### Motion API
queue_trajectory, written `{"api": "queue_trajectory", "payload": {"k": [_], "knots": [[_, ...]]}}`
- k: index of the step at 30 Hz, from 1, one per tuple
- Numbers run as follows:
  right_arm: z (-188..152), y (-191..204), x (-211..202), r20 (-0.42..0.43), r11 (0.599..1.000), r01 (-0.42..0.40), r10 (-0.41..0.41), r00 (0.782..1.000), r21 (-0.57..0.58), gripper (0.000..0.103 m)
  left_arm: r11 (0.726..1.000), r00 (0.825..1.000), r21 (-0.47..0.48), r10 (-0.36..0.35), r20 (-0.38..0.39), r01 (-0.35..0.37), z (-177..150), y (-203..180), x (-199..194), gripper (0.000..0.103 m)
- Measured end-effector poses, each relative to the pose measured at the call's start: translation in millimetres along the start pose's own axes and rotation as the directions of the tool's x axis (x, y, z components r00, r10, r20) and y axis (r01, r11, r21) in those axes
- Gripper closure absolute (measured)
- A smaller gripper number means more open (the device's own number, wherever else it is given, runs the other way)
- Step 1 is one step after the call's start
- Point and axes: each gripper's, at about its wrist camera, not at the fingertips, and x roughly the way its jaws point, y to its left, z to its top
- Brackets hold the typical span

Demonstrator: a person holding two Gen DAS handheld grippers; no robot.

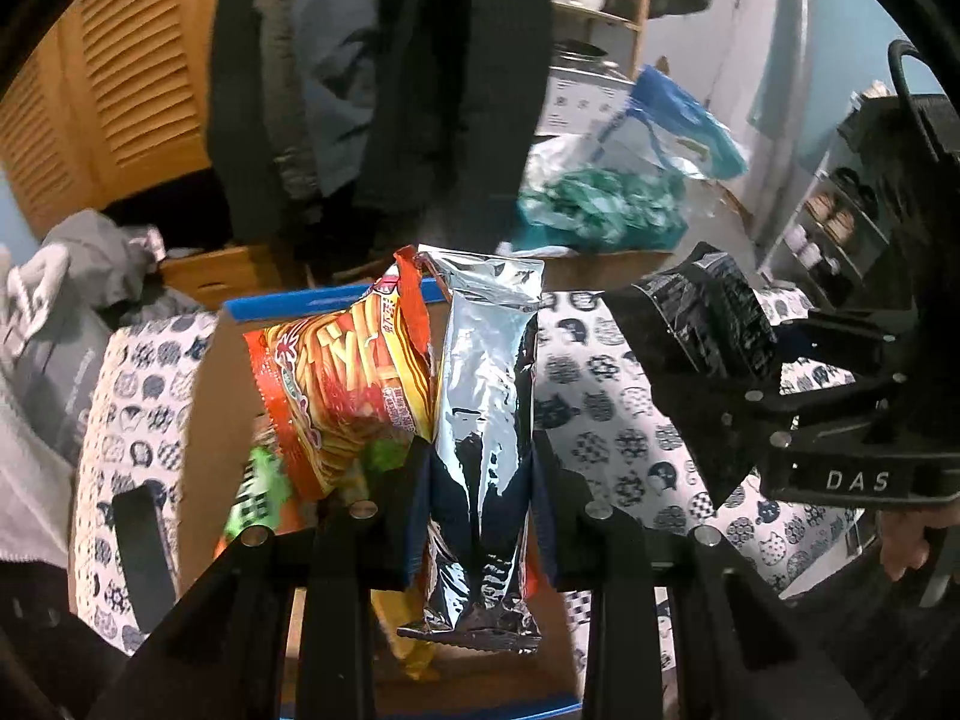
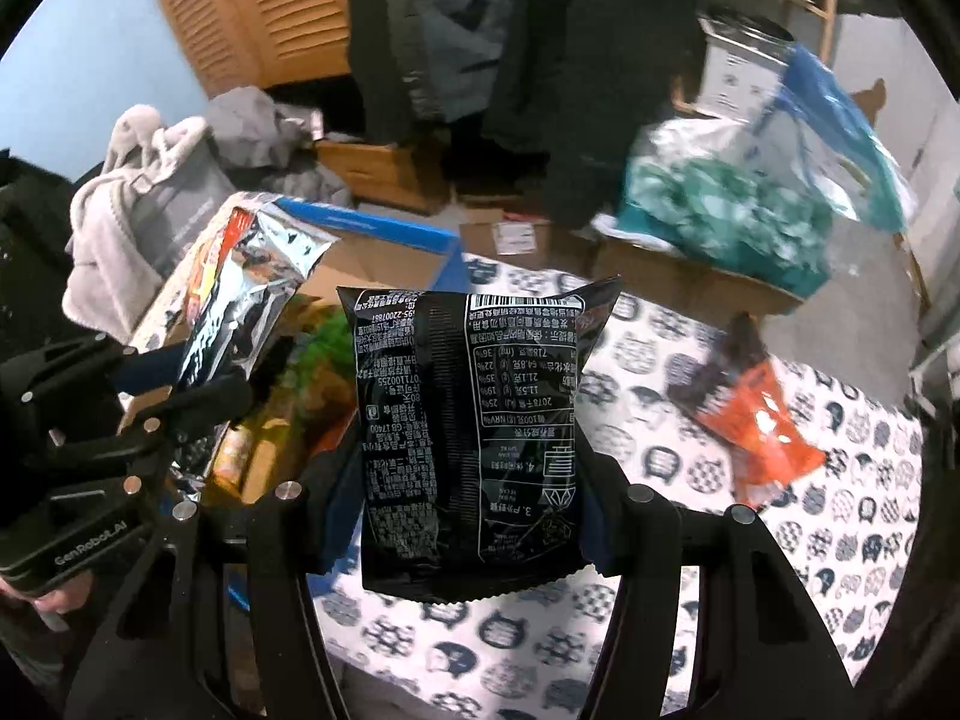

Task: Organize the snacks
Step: 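Carry the silver pack with the left tool while the right tool carries the black bag to the box, then open both tools to drop the silver pack and black bag into the box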

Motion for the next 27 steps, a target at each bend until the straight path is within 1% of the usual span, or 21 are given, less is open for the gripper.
{"api": "queue_trajectory", "payload": {"k": [4,7,10,15,20,23,25,26,27], "knots": [[9.2,23.3,16.4,-0.022,1.0,-0.019,0.018,1.0,-0.025,0.045,0.999,1.0,-0.03,0.029,0.003,-0.029,-5.5,21.8,-0.3,0.073],[12.6,38.4,28.3,-0.04,0.999,-0.033,0.031,0.999,-0.042,0.045,0.998,0.999,-0.042,0.037,0.007,-0.037,-10.4,34.1,-0.5,0.073],[15.5,51.4,41.1,-0.059,0.998,-0.041,0.038,0.998,-0.052,0.045,0.996,0.998,-0.063,0.055,-0.002,-0.055,-15.4,49.4,2.9,0.073],[17.4,64.3,60.0,-0.09,0.997,-0.063,0.058,0.994,-0.055,0.045,0.993,0.998,-0.105,0.052,-0.021,-0.054,-19.6,69.1,9.1,0.073],[19.5,73.9,75.5,-0.111,0.995,-0.087,0.081,0.991,-0.054,0.044,0.99,0.998,-0.125,0.055,-0.033,-0.058,-24.5,76.2,15.5,0.072],[22.2,76.5,78.9,-0.11,0.994,-0.104,0.099,0.989,-0.041,0.041,0.988,0.996,-0.129,0.086,-0.036,-0.09,-25.8,76.9,16.0,0.065],[23.8,75.7,77.5,-0.098,0.996,-0.083,0.078,0.992,-0.041,0.037,0.987,0.995,-0.128,0.091,-0.03,-0.095,-25.3,77.6,14.8,0.056],[24.5,74.5,76.3,-0.093,0.996,-0.074,0.071,0.993,-0.039,0.037,0.987,0.995,-0.131,0.094,-0.024,-0.096,-25.0,77.6,13.4,0.046],[24.9,73.2,75.0,-0.088,0.997,-0.07,0.067,0.994,-0.035,0.036,0.986,0.995,-0.135,0.096,-0.016,-0.097,-25.0,77.8,11.9,0.039]]}}
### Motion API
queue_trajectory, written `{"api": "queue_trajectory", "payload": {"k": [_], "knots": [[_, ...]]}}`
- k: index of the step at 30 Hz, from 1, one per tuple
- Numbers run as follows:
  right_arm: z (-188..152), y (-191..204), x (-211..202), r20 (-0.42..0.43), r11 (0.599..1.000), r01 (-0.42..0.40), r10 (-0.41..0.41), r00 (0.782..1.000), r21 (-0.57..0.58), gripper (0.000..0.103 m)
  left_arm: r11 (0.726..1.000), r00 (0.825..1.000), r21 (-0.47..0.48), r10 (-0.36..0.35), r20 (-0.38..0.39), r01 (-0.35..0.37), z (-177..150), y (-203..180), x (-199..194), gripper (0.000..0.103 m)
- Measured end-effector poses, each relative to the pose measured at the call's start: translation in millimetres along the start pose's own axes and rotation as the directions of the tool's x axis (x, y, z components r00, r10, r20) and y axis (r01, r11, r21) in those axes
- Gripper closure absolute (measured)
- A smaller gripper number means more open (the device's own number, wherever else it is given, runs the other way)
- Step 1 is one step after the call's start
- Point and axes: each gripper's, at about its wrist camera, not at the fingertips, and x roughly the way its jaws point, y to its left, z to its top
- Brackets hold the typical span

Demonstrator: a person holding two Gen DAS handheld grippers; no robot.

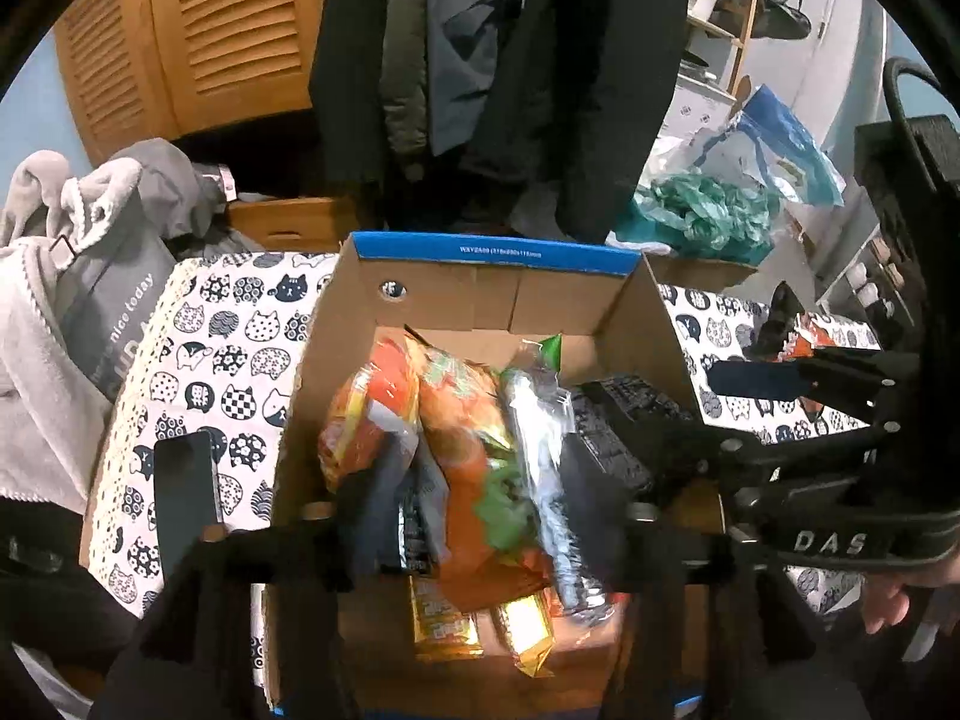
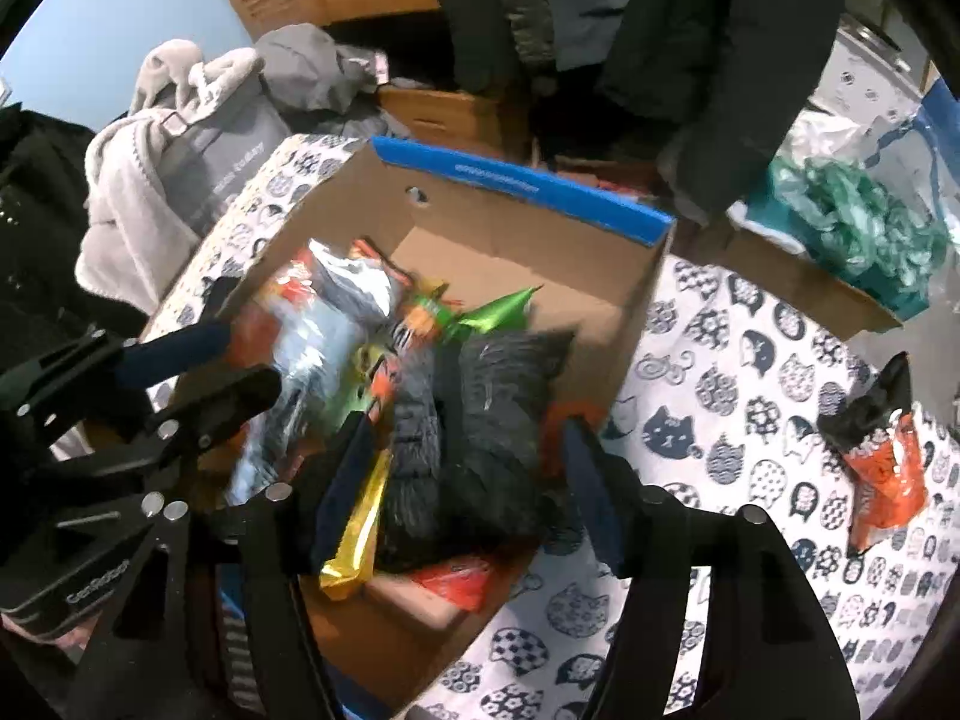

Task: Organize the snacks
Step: 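Open both tools to drop the silver pack and black bag into the box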

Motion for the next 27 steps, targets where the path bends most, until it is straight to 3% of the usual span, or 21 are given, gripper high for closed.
{"api": "queue_trajectory", "payload": {"k": [4,27], "knots": [[0.1,-11.1,-10.3,0.029,1.0,0.023,-0.023,0.999,0.02,0.028,1.0,1.0,0.021,0.0,0.017,0.0,0.4,-6.6,-3.8,0.038],[-32.6,-54.9,-61.6,0.108,0.976,0.217,-0.216,0.97,0.005,0.026,0.986,0.999,0.167,-0.015,0.04,0.009,7.8,-69.3,-5.9,0.033]]}}
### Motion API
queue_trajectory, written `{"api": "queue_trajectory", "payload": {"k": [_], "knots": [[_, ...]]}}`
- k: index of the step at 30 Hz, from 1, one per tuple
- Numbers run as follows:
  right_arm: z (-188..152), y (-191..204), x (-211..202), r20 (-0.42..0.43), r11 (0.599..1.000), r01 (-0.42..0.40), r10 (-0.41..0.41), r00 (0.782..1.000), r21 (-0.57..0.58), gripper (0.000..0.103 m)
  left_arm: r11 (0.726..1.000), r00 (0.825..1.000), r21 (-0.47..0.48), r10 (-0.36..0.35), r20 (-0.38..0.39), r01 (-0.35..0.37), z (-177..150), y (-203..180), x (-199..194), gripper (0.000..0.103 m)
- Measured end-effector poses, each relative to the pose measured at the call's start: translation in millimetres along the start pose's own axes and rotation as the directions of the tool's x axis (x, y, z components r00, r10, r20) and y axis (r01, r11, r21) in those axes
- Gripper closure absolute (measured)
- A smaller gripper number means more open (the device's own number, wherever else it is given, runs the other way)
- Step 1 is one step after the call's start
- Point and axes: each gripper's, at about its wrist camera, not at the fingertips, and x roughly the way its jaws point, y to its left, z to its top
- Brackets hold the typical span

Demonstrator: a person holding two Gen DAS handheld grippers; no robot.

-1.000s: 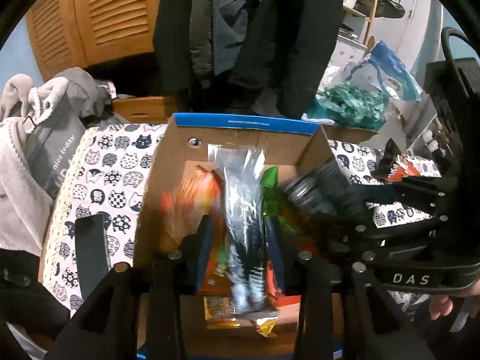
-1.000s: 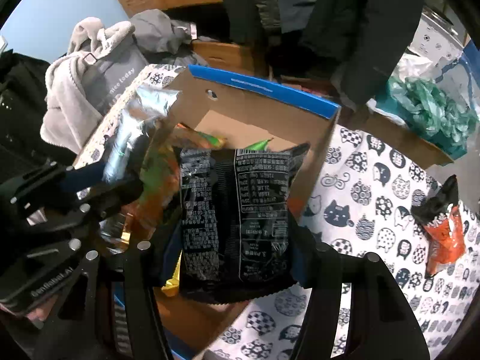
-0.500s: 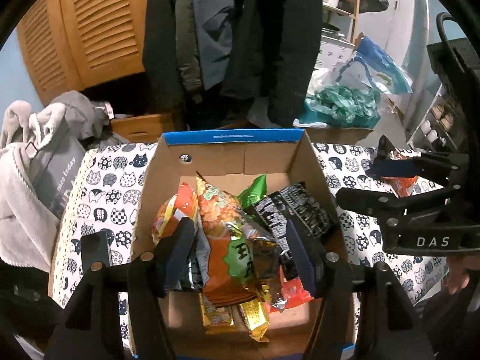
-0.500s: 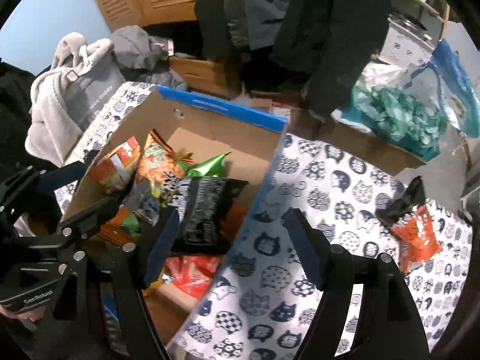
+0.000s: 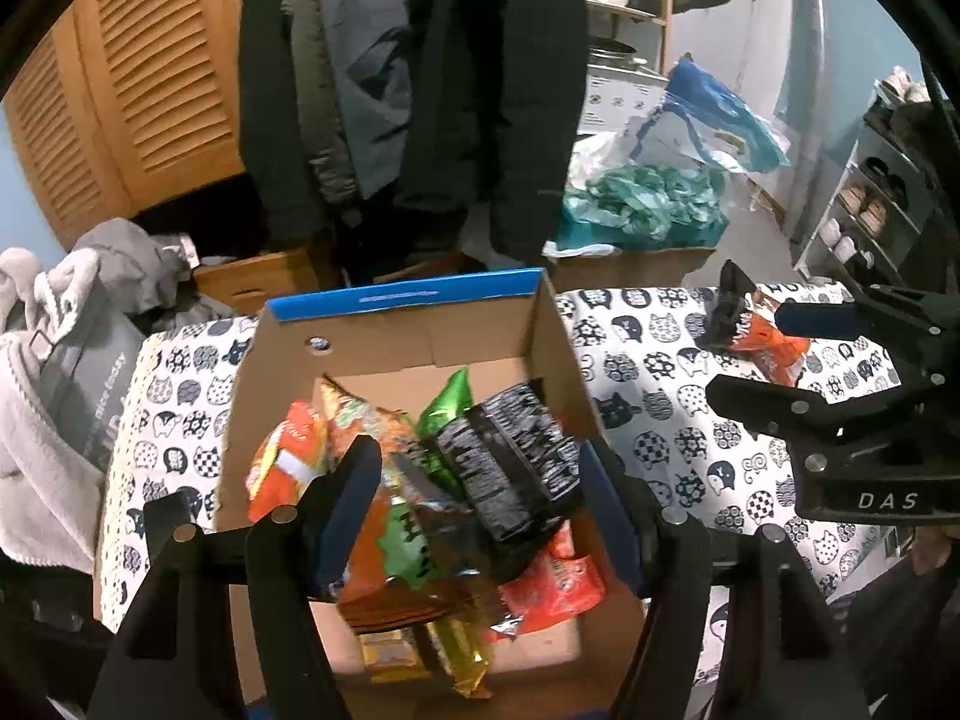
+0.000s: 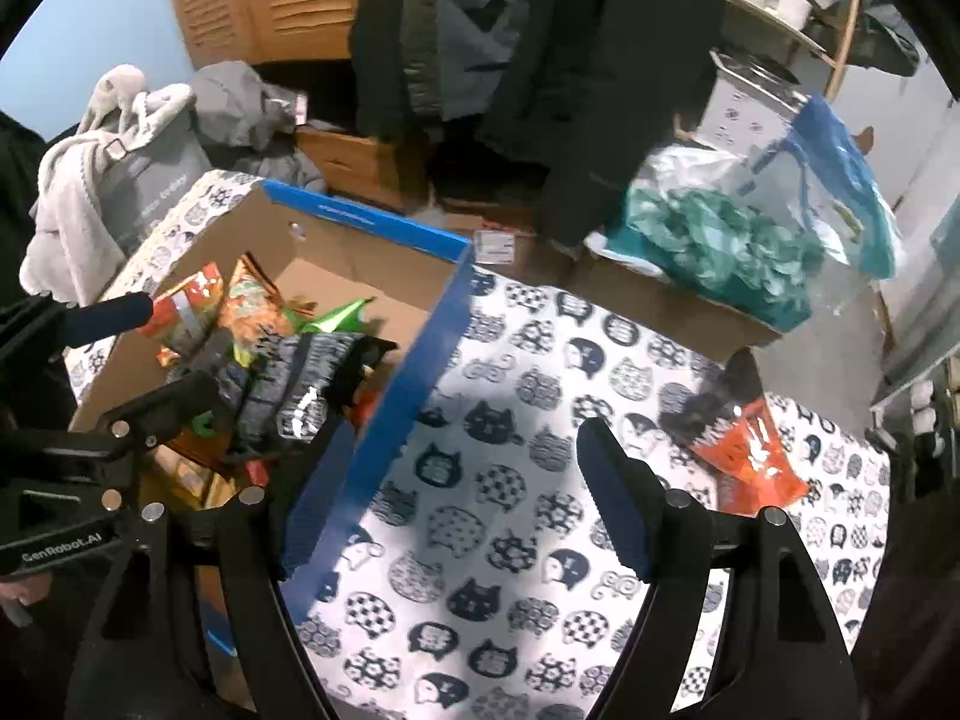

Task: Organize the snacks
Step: 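Open both tools to drop the silver pack and black bag into the box, then move the right tool over the orange bag on the table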

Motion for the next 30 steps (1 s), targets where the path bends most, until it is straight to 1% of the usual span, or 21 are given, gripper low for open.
{"api": "queue_trajectory", "payload": {"k": [2,5,11,14,19,21,26,30], "knots": [[-3.1,-6.9,-2.5,0.003,1.0,0.006,-0.006,1.0,0.011,0.026,1.0,1.0,0.018,-0.007,-0.002,0.007,1.3,-8.6,1.2,0.033],[-9.2,-19.2,-5.1,0.003,0.999,0.019,-0.019,1.0,0.03,0.026,0.999,1.0,0.047,-0.005,-0.001,0.005,3.3,-22.4,3.3,0.029],[-22.7,-47.2,-5.7,-0.006,0.996,0.038,-0.038,0.999,0.075,0.026,0.994,1.0,0.113,-0.014,-0.001,0.014,9.6,-52.5,7.4,0.028],[-30.5,-64.3,-5.9,-0.012,0.993,0.053,-0.052,0.999,0.103,0.026,0.991,1.0,0.136,-0.02,-0.004,0.021,14.0,-66.6,11.1,0.026],[-43.5,-94.0,-3.7,-0.033,0.988,0.074,-0.07,0.997,0.135,0.026,0.986,1.0,0.167,-0.027,-0.011,0.029,22.5,-86.3,17.6,0.025],[-48.4,-109.7,-2.1,-0.046,0.985,0.084,-0.078,0.996,0.151,0.026,0.984,1.0,0.175,-0.028,-0.015,0.03,25.6,-93.1,21.1,0.022],[-56.1,-142.2,3.2,-0.083,0.982,0.086,-0.073,0.994,0.169,0.025,0.98,0.999,0.198,-0.029,-0.033,0.035,32.5,-108.1,31.9,0.022],[-56.6,-167.2,13.1,-0.11,0.982,0.098,-0.08,0.991,0.163,0.025,0.979,0.998,0.199,-0.032,-0.053,0.042,37.6,-116.3,42.2,0.016]]}}
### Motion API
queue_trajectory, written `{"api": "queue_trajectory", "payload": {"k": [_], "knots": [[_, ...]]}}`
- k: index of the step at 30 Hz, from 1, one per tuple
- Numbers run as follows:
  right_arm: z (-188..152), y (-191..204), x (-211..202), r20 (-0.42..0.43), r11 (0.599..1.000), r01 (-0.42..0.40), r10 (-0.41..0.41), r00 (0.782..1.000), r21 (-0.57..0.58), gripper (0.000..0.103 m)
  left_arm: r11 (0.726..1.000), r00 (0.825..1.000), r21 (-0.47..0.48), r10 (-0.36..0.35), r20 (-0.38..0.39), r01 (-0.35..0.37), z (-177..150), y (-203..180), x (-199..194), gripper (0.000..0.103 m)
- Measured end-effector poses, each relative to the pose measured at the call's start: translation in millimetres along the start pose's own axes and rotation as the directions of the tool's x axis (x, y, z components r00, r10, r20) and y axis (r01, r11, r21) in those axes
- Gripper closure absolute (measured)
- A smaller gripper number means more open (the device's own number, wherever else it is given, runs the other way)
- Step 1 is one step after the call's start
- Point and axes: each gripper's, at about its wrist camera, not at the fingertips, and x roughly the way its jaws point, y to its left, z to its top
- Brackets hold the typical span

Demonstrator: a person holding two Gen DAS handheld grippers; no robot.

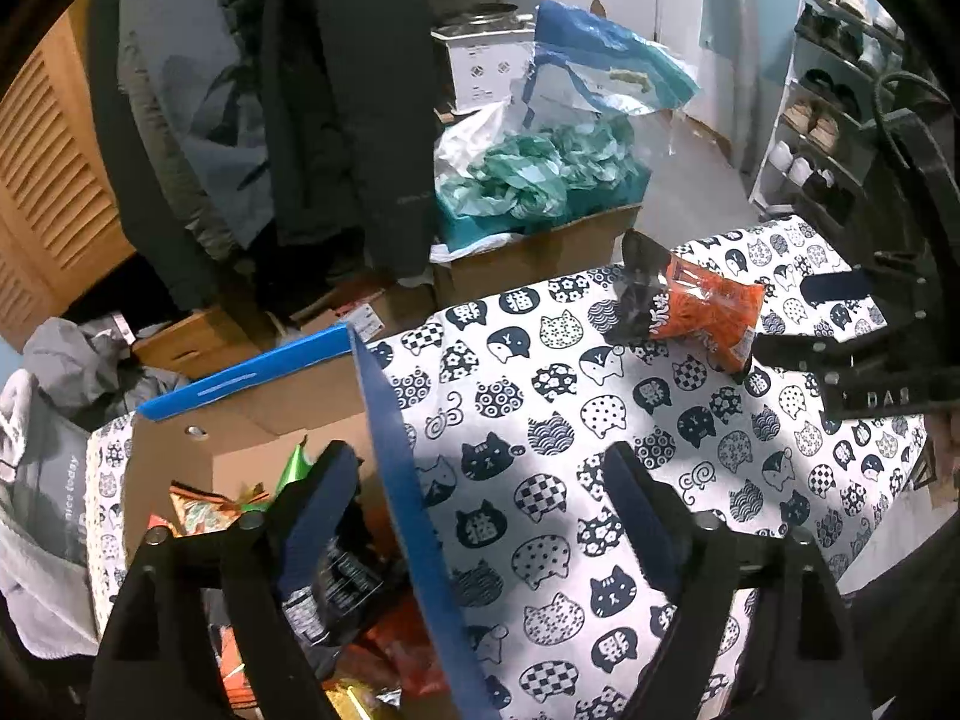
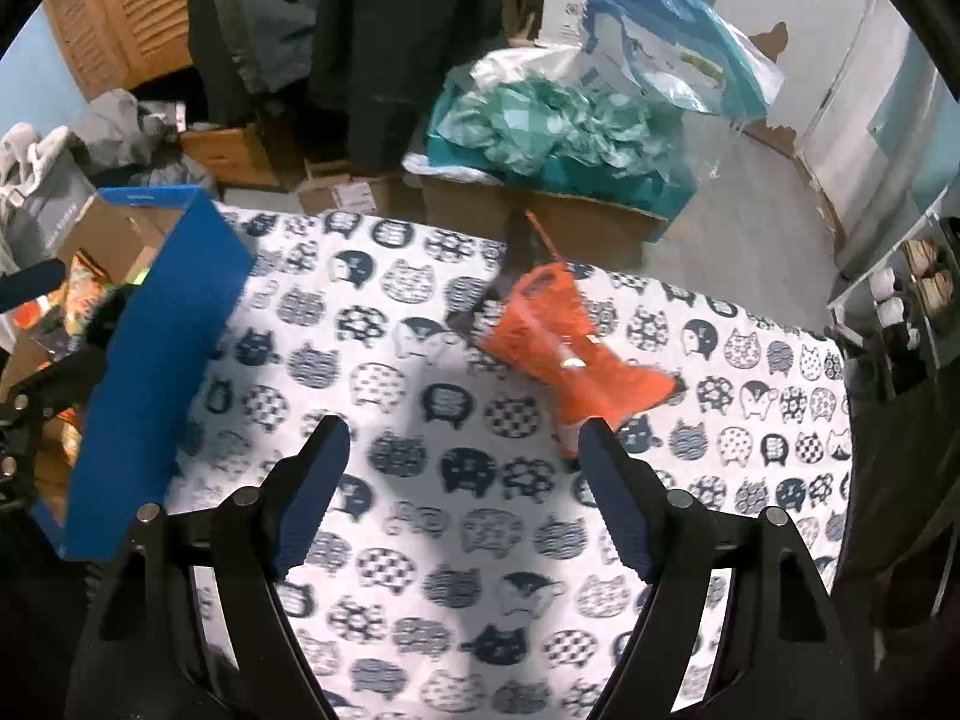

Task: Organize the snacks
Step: 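Move the right tool over the orange bag on the table, then close the right tool on the orange bag's top edge seam, then lift and carry the orange bag with the right tool to the box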

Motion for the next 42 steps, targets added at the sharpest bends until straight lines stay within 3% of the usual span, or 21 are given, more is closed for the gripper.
{"api": "queue_trajectory", "payload": {"k": [19,35,38,40,42], "knots": [[29.9,-35.1,87.4,-0.134,0.976,-0.006,-0.024,0.991,-0.22,0.025,0.998,0.991,0.064,-0.012,-0.131,0.02,38.1,-33.5,91.5,0.016],[25.6,-42.3,142.0,-0.197,0.979,-0.039,-0.002,0.98,-0.202,0.026,0.997,0.98,0.075,-0.021,-0.198,0.037,37.8,-44.3,131.0,0.016],[21.0,-44.9,146.1,-0.222,0.983,-0.049,0.009,0.975,-0.175,0.043,0.997,0.979,0.069,-0.02,-0.202,0.035,36.3,-41.6,131.5,0.016],[18.1,-46.2,145.8,-0.219,0.986,-0.029,-0.008,0.976,-0.165,0.063,0.998,0.98,0.061,-0.02,-0.196,0.033,34.8,-39.6,129.5,0.016],[14.8,-48.8,141.6,-0.216,0.992,-0.036,0.009,0.976,-0.122,0.065,0.998,0.981,0.053,-0.021,-0.191,0.032,34.0,-37.5,127.3,0.016]]}}
